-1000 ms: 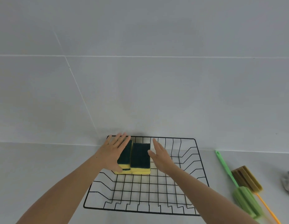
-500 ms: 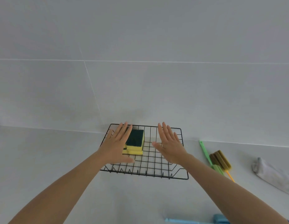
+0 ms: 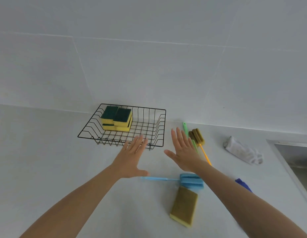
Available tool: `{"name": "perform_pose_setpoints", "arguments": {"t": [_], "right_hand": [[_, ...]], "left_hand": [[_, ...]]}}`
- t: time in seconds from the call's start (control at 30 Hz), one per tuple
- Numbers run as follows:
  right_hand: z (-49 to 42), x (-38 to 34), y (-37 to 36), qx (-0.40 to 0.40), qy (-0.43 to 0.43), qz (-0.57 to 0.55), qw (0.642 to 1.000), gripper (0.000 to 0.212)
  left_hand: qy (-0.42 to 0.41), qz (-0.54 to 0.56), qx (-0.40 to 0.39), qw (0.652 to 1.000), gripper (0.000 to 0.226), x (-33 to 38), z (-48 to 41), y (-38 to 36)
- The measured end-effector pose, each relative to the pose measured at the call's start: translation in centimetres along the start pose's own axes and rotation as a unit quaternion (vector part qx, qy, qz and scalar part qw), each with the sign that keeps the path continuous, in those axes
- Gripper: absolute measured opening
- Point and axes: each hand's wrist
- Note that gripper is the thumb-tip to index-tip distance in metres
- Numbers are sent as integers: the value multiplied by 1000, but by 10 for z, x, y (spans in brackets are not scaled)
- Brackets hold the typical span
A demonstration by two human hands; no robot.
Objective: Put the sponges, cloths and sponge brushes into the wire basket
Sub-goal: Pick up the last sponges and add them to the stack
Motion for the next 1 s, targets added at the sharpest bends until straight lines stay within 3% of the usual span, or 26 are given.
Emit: {"name": "perform_pose_setpoints", "arguments": {"t": [0.17, 0.3, 0.53, 0.8, 1.0], "right_hand": [[43, 32, -38, -38, -17, 3, 999, 99], [69, 51, -78, -95, -16, -47, 994, 92], [101, 60, -126, -172, 3, -36, 984, 96], [101, 60, -137, -155, -5, -49, 987, 103], [95, 60, -124, -137, -32, -194, 971, 90]], "left_hand": [[-61, 0, -42, 997, 117, 57, 5, -37], [-91, -12, -97, 991, 119, 94, 7, -71], [-110, 13, -153, 982, 117, 124, 9, -116], [-84, 77, -137, 984, 88, 130, 2, -120], [-77, 235, -164, 955, 81, 121, -2, -102]]}}
Point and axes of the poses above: each hand's wrist, its own z-axis away from the middle knuckle, its own y-axis out of the back of the hand, x = y × z, and after that the axes turned 10 degrees about -x, right-handed
